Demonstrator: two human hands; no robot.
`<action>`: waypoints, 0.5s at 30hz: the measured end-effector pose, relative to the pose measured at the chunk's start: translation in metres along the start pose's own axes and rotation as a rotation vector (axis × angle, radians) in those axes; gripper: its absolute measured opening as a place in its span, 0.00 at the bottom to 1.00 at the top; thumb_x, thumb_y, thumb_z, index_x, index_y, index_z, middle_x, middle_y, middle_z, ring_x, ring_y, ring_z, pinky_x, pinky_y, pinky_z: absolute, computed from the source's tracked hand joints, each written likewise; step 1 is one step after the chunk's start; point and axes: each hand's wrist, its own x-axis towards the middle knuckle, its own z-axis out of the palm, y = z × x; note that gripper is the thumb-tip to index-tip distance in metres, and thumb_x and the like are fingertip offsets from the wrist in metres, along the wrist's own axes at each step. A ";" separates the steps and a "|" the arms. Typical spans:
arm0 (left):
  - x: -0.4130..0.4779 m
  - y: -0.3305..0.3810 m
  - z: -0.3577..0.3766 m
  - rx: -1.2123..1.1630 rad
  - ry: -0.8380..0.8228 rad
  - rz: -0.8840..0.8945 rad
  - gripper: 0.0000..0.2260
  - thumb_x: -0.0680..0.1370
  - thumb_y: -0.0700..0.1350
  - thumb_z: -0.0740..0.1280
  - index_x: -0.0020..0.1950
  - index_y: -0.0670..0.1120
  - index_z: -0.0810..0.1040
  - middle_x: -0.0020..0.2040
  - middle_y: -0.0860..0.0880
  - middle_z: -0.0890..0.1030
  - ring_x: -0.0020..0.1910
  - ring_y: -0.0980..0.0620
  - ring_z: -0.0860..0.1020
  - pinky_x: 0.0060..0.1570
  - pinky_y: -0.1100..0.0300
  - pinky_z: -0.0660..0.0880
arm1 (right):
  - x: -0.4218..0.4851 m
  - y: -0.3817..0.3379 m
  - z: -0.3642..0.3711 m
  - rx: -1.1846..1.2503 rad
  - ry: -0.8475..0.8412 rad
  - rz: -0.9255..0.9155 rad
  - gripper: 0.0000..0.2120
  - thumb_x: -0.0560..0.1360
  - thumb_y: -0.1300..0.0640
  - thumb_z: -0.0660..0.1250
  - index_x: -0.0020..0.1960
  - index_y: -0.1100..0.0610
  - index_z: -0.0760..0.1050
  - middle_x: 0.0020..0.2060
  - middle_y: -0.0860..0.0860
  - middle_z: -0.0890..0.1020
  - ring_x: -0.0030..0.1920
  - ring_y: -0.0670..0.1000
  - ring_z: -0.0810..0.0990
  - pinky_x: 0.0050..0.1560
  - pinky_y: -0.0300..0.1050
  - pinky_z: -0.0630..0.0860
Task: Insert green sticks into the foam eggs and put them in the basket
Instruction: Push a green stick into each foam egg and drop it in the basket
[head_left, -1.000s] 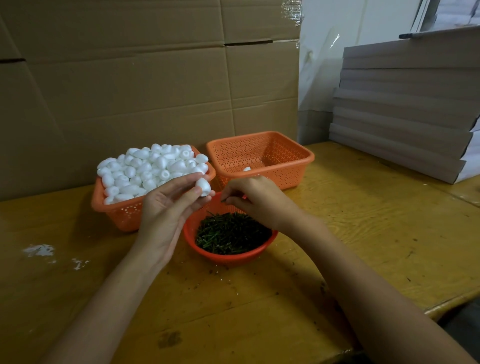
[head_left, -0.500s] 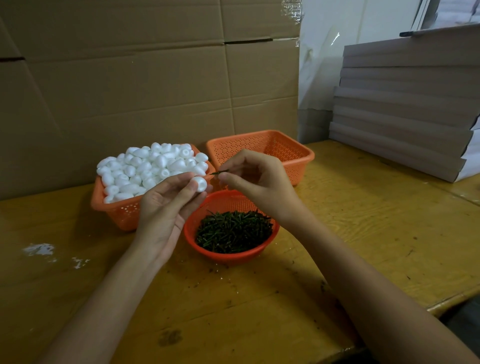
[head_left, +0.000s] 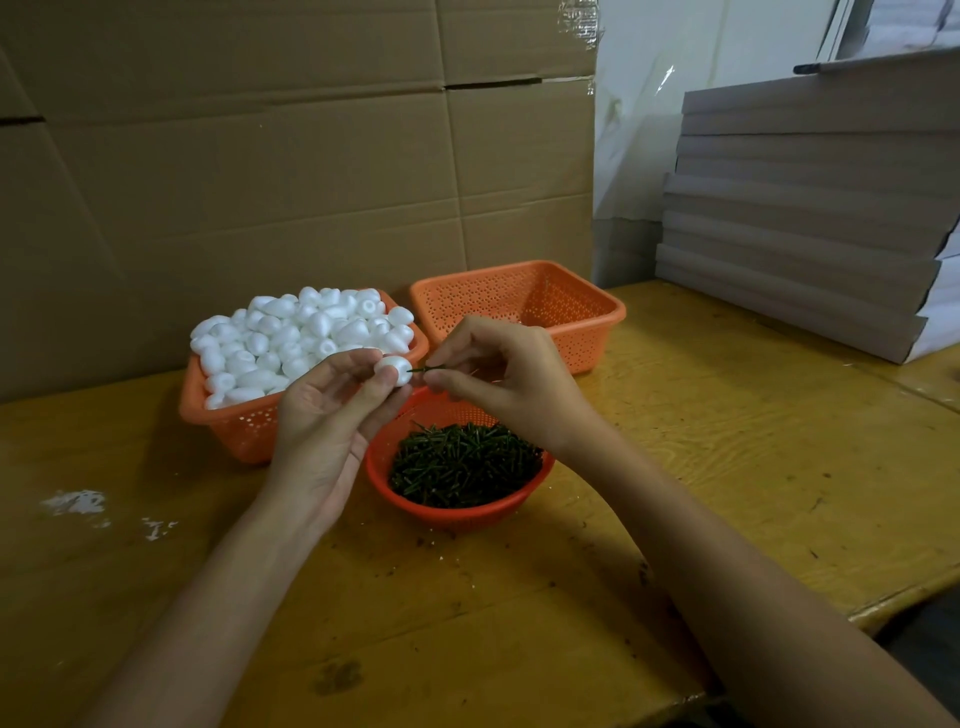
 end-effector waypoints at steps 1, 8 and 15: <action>0.000 0.000 0.000 0.002 -0.005 0.003 0.11 0.67 0.42 0.81 0.48 0.48 0.88 0.51 0.47 0.87 0.55 0.50 0.87 0.53 0.60 0.84 | 0.000 0.001 0.000 -0.014 0.002 -0.004 0.06 0.76 0.62 0.77 0.50 0.62 0.83 0.45 0.51 0.88 0.47 0.46 0.88 0.51 0.50 0.85; -0.001 -0.001 0.001 0.065 -0.044 0.027 0.10 0.68 0.41 0.81 0.47 0.48 0.87 0.50 0.48 0.87 0.54 0.50 0.87 0.53 0.59 0.84 | -0.001 0.003 0.002 -0.175 0.079 -0.071 0.06 0.75 0.57 0.79 0.49 0.59 0.87 0.42 0.47 0.88 0.43 0.41 0.86 0.47 0.40 0.81; -0.002 -0.001 0.002 0.068 -0.044 0.025 0.07 0.73 0.39 0.77 0.50 0.46 0.88 0.50 0.46 0.87 0.53 0.49 0.87 0.54 0.57 0.84 | -0.001 0.004 0.003 -0.264 0.065 -0.079 0.06 0.77 0.56 0.77 0.52 0.57 0.87 0.45 0.47 0.89 0.46 0.43 0.86 0.47 0.49 0.83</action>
